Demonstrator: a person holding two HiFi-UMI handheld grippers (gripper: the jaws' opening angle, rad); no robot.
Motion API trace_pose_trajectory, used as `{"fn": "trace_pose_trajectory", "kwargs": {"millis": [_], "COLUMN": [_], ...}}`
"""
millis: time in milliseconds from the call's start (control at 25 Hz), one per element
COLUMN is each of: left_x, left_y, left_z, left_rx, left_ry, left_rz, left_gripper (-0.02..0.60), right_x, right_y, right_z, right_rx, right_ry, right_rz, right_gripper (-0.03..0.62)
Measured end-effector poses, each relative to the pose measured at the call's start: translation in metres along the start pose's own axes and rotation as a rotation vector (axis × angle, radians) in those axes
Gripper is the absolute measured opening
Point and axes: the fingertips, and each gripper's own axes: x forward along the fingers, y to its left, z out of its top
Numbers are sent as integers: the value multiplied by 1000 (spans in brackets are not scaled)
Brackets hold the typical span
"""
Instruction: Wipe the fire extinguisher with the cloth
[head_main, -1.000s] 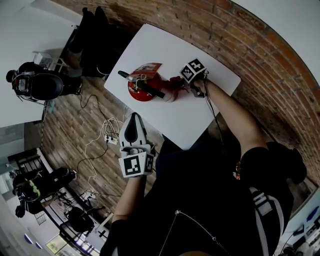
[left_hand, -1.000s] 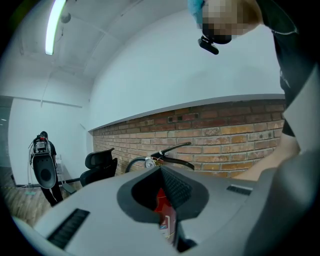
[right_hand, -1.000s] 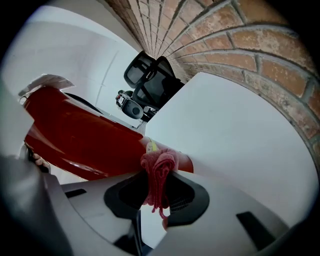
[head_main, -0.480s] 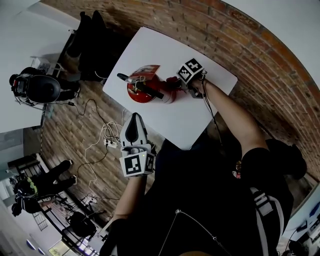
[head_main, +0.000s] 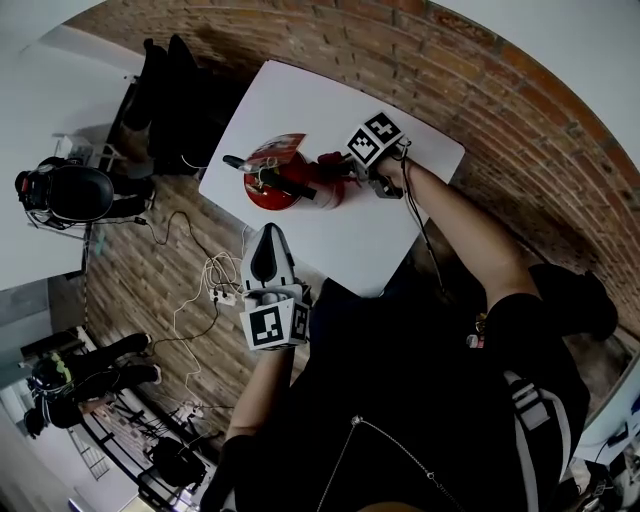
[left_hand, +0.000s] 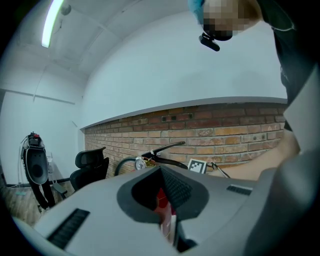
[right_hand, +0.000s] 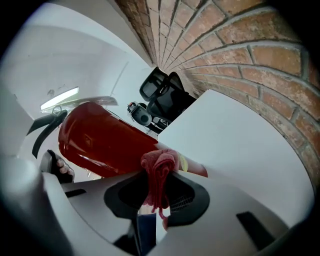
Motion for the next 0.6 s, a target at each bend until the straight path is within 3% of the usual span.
{"fn": "trace_pose_trajectory", "kwargs": {"millis": [600], "left_x": [-6], "left_y": [-3], "left_z": [3], "left_rx": [2], "left_ry": [-2], "left_rz": [8], "left_gripper": [11], "right_x": [-49], "right_y": [65], "right_z": [24], "right_rx": [-74], "right_ry": [-121], "right_rz": [83], "right_gripper": [104]}}
